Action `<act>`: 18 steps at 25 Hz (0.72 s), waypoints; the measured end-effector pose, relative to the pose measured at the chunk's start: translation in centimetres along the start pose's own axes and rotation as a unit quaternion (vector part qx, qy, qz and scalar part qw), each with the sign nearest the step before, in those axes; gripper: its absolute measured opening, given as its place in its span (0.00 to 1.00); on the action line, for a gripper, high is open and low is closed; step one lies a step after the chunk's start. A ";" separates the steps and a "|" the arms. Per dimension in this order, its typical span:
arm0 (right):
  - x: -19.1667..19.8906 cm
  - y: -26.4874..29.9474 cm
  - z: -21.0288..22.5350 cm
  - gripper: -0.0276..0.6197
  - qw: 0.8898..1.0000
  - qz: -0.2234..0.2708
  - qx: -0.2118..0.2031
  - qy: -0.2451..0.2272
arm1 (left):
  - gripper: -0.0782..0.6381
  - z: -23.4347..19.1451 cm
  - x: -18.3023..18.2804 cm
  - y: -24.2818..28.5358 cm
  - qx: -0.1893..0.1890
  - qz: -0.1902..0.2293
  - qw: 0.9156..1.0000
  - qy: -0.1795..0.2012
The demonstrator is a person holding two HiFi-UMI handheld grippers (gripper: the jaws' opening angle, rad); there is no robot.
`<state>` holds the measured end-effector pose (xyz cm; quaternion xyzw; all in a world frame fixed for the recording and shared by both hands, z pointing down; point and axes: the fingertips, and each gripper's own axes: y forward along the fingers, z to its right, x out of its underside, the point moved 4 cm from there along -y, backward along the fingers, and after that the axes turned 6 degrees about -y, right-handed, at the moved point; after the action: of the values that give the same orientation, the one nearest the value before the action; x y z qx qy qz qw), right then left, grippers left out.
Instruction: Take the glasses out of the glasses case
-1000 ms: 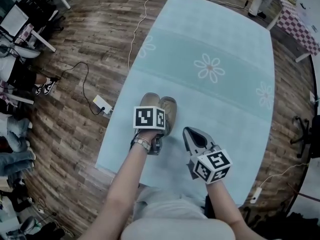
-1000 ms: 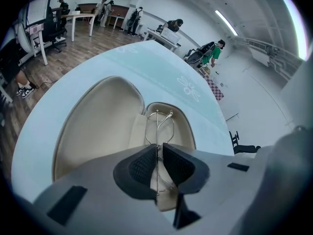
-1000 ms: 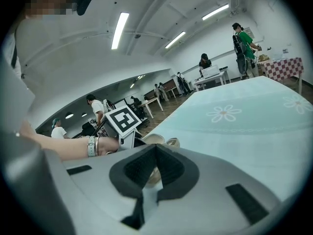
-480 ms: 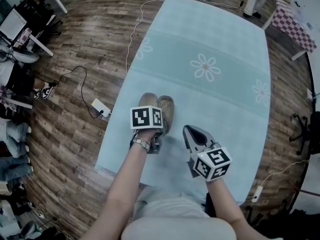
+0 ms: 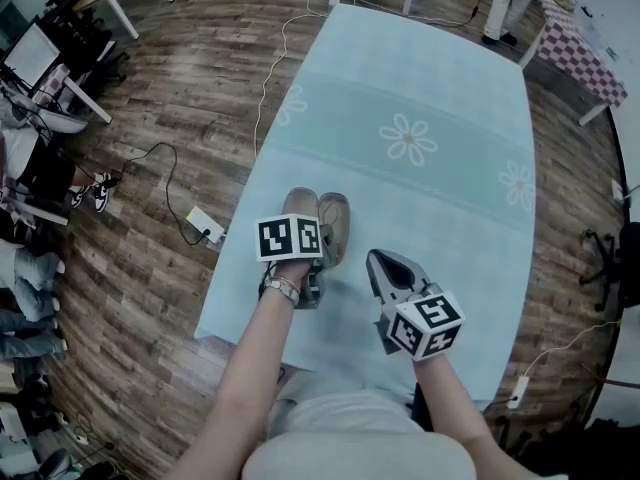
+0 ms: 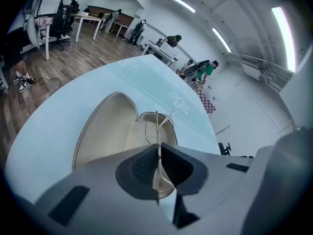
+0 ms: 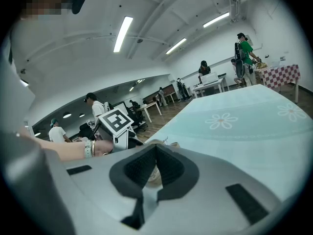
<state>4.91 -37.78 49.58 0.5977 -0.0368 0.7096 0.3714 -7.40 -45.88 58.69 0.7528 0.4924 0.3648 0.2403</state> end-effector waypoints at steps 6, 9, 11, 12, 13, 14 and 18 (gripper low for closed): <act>-0.8 -1.3 -0.6 0.05 1.000 0.014 0.006 -0.011 | 0.15 1.5 0.7 -1.3 0.015 0.011 1.000 0.022; -1.0 -2.0 -1.0 0.05 1.000 0.022 0.009 -0.019 | 0.15 2.1 1.1 -2.0 0.018 0.023 0.999 0.035; -1.3 -2.5 -1.2 0.05 0.999 0.028 0.012 -0.022 | 0.15 2.7 1.1 -2.5 0.021 0.035 0.998 0.044; -1.5 -2.7 -1.3 0.05 0.999 0.031 0.013 -0.023 | 0.15 2.9 1.1 -2.8 0.024 0.040 0.998 0.047; -1.7 -2.9 -1.3 0.05 0.999 0.034 0.014 -0.025 | 0.15 3.2 1.2 -3.1 0.029 0.045 0.997 0.049; -1.8 -3.2 -1.4 0.05 0.999 0.037 0.015 -0.028 | 0.15 3.5 1.3 -3.3 0.035 0.049 0.997 0.049; -2.2 -4.1 -1.9 0.05 0.998 0.047 0.019 -0.039 | 0.15 3.9 1.8 -4.6 0.050 0.068 0.995 0.056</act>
<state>5.76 -34.96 45.50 0.6293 -0.0660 0.7031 0.3243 -6.46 -42.41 53.54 0.7736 0.4707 0.3972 0.1494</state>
